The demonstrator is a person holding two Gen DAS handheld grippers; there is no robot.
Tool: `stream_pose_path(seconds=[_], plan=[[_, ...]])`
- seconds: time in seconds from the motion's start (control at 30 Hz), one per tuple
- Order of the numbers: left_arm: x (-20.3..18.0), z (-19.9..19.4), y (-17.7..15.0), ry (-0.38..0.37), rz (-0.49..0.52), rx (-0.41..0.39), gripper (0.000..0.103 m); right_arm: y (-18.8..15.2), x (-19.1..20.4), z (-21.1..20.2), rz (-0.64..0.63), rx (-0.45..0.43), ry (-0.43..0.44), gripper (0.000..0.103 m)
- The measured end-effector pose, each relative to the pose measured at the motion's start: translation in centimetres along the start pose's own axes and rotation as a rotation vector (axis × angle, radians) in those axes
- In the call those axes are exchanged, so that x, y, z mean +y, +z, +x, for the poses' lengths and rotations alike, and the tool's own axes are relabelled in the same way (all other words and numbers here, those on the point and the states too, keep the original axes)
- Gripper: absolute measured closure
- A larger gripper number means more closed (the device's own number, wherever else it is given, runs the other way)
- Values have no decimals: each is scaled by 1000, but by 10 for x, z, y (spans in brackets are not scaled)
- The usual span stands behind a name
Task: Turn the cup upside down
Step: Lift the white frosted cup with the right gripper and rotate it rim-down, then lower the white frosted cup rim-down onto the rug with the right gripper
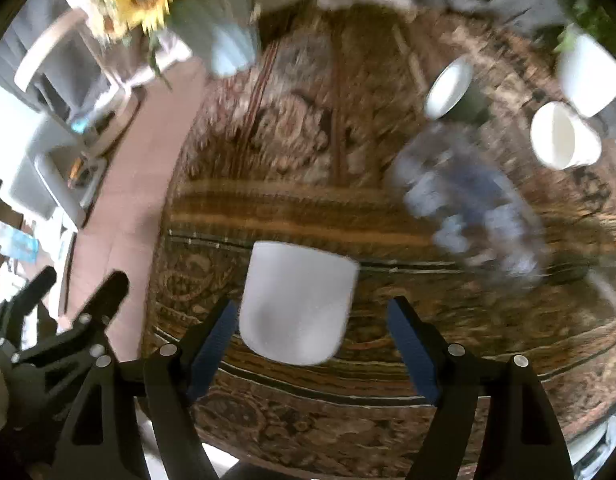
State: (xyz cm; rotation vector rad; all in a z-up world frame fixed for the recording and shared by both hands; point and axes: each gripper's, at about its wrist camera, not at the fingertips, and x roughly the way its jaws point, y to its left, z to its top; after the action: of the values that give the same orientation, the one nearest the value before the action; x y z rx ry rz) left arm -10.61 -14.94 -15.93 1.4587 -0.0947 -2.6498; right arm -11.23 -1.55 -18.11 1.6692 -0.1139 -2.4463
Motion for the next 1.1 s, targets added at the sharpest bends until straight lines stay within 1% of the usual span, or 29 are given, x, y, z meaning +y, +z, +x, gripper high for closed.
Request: stream_pose_path(seconds=[0.07,0.2,0.27,0.47,0.7,0.8,0.9,0.93,1.1], plan=[[-10,-4,-3,-41,-2,-9,0,-6,-9,-15,3,-41,-29,26],[-33,-10,-12,-110,-3,-25,0,-18,-29,-32,12,-82,-70,26],[-44,-12,-17,-127,-1,-38,0,-24,-39,-35,24,-86,-86,26],[-76,-15,-38,-174,24,-121,0,-41,-73,-32,47,-70,-137,26],[-107,-2,-60,-189,70,-224,1,-61,-102,-18,40,-20,-204,26],[-115,6,-66,-186,80,-256,2,-67,-110,-12,40,-3,-215,26],[-119,15,-71,-172,77,-266,7,-71,-115,-8,33,3,-226,26],[-120,17,-72,-174,72,-268,10,-71,-115,-7,32,2,-229,26],[-122,23,-76,-161,36,-279,15,-72,-120,-2,17,3,-237,26]])
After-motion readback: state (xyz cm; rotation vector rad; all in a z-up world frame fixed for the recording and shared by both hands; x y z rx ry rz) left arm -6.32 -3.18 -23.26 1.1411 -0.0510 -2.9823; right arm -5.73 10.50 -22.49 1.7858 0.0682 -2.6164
